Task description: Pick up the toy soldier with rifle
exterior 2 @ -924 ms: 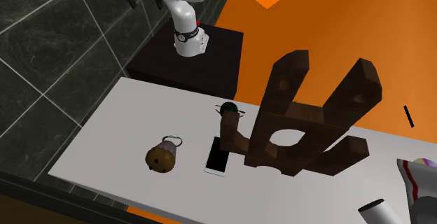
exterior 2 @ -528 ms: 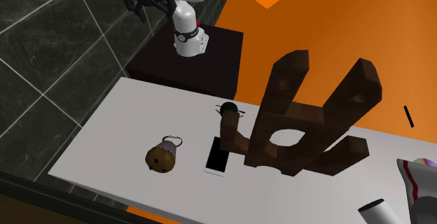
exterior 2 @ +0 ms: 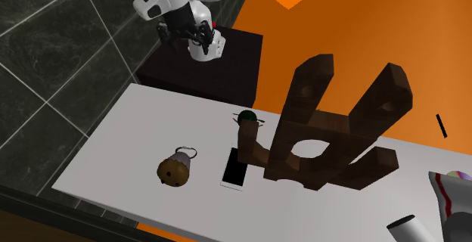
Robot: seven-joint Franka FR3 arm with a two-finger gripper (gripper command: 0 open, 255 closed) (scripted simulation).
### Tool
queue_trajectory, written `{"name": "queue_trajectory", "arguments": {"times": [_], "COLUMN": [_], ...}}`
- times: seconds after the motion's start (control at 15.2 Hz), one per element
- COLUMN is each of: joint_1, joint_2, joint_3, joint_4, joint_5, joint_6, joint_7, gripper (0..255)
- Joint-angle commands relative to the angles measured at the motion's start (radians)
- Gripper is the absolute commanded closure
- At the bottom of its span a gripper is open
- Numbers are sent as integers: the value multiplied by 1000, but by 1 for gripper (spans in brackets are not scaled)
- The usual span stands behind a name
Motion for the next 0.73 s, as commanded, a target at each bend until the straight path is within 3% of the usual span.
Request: {"name": "queue_trajectory", "arguments": {"times": [0.0, 0.33, 0.66], "joint_1": [15, 41, 56], "joint_2": [49, 201, 375], "joint_3": [33, 115, 191], "joint_4": [3, 34, 96], "joint_5": [19, 38, 8], "joint_6": [67, 230, 380], "joint_7": [21, 74, 147], "gripper": [0, 0, 0]}}
